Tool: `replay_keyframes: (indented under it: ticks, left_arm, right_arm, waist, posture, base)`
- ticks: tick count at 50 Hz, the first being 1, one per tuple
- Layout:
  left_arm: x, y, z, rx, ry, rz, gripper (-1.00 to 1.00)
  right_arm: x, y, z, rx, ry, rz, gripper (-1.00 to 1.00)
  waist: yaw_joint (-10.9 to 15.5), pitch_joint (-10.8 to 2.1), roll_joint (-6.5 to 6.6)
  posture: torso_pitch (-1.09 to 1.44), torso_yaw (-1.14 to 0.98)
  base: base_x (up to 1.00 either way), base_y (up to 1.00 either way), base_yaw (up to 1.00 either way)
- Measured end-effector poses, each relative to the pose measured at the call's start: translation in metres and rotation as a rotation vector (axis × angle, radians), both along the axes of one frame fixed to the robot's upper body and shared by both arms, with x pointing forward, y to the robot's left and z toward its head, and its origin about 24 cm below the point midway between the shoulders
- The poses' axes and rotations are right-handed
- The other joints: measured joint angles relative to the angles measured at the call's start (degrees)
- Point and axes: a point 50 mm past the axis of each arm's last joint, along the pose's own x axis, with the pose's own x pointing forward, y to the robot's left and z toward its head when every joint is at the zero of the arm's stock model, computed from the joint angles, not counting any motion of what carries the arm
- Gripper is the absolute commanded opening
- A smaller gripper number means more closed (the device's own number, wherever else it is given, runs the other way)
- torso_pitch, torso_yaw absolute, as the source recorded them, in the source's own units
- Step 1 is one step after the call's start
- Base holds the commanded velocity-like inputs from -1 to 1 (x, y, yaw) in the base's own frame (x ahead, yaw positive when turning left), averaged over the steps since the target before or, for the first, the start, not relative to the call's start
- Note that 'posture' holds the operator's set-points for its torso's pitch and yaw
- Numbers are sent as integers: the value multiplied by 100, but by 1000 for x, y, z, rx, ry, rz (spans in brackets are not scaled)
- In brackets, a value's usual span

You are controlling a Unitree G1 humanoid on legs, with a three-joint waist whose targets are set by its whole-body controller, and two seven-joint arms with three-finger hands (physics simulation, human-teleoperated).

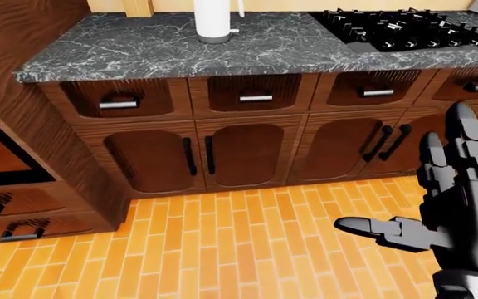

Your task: Close the lid of the electric kettle.

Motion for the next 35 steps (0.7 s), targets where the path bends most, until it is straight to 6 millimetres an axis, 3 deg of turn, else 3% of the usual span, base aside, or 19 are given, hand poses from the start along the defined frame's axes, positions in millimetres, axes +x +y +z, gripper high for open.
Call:
replay_keyframes:
  ticks: [6,12,35]
  left_arm:
    - [2,0,-3,-9,19,-5,100]
    - [0,-3,3,11,-4,-12,100]
    - [2,-4,1,5,7,-12,100]
  right_arm:
    - [1,-1,-1,11,10,-3,100]
    - [2,2,0,19,6,9,100]
    - [2,0,1,48,17,8,100]
  waist:
    - [-53,-62,178]
    - [-83,-107,254]
    - [-104,-113,254]
  posture:
    - [0,0]
    - [0,0]
    - [0,0]
  base:
    - [0,0,0]
    - [0,0,0]
    - [1,0,0]
